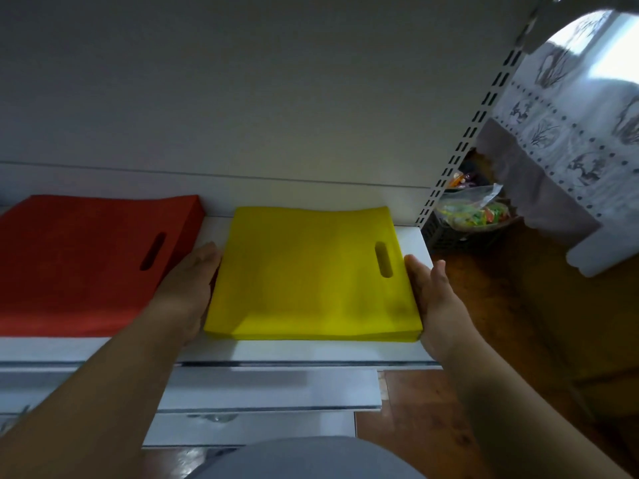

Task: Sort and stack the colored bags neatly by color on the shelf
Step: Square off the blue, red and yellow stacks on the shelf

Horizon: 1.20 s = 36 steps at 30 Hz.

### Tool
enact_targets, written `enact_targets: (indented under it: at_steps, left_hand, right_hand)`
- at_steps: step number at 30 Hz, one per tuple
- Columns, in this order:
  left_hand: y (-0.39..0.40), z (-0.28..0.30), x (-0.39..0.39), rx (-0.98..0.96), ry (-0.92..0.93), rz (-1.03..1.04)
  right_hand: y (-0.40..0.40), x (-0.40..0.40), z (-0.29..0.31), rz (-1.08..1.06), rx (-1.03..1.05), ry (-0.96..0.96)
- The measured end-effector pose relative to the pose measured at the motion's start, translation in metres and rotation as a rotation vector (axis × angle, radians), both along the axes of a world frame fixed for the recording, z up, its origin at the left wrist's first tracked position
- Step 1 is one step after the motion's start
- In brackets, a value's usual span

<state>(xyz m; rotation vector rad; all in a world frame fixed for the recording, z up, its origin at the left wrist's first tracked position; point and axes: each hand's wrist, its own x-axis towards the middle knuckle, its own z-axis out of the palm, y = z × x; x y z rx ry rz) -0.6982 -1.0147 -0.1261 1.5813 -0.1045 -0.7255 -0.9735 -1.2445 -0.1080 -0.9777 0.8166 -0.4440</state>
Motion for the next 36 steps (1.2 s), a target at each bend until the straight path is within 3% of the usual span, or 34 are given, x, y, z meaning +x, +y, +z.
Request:
enact_targets:
  at_steps: [14, 23, 27, 29, 33, 36]
  left_hand:
    - [-0.001, 0.004, -0.013, -0.075, 0.131, -0.033]
    - [0.001, 0.001, -0.003, -0.068, 0.096, -0.039]
    - [-0.004, 0.009, 0.003, 0.002, -0.019, -0.122]
    - [-0.010, 0.013, 0.005, 0.103, -0.191, -0.276]
    - [-0.031, 0.022, 0.015, 0.369, -0.784, -0.447]
    - [-0.046, 0.027, 0.018, 0.584, -1.000, -0.638]
  right_hand:
    - [0.020, -0.002, 0.017, 0.008, 0.024, 0.025]
    - [0.016, 0.000, 0.025, 0.018, 0.026, 0.067]
    - [0.013, 0.001, 0.023, 0.054, -0.024, 0.113]
    - [0.011, 0.001, 0.023, 0.105, -0.228, 0.250]
    - [-0.004, 0.023, 0.033, 0.312, -0.833, 0.546]
    - [-0.012, 0.055, 0.034, 0.565, -1.277, 0.780]
